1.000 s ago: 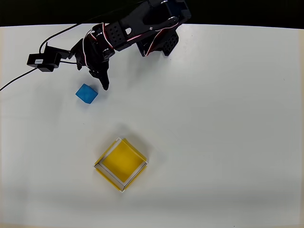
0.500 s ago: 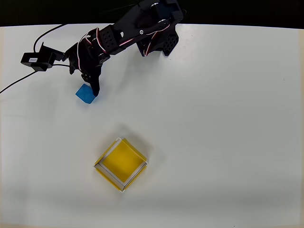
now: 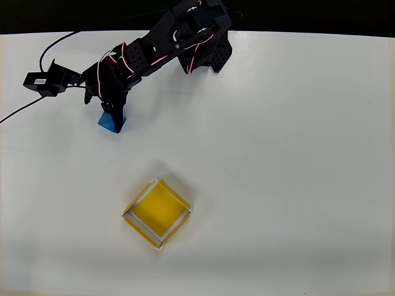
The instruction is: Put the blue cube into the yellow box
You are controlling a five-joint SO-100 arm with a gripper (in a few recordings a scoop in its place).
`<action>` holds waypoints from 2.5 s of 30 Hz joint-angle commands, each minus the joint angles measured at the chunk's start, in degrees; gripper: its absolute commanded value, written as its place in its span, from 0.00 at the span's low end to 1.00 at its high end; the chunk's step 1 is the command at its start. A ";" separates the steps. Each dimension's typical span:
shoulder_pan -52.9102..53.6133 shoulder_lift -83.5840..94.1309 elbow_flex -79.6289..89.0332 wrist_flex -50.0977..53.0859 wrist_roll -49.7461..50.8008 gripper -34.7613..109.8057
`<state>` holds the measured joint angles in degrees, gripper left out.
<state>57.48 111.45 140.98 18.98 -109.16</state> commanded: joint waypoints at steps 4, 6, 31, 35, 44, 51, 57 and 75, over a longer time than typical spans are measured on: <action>-1.58 -0.62 -3.78 -5.19 0.79 0.61; -2.02 -1.32 -3.69 -5.54 1.05 0.61; -4.66 -1.14 4.13 -7.12 -3.69 0.55; -4.57 -1.14 4.48 -7.21 -4.39 0.50; -4.39 -0.35 5.36 -8.70 -5.01 0.46; -4.39 -0.26 5.36 -11.16 -5.89 0.46; -4.66 -0.35 5.45 -12.13 -5.27 0.42; -6.68 2.02 5.54 -15.47 -5.01 0.36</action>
<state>51.86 107.84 148.97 4.92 -114.08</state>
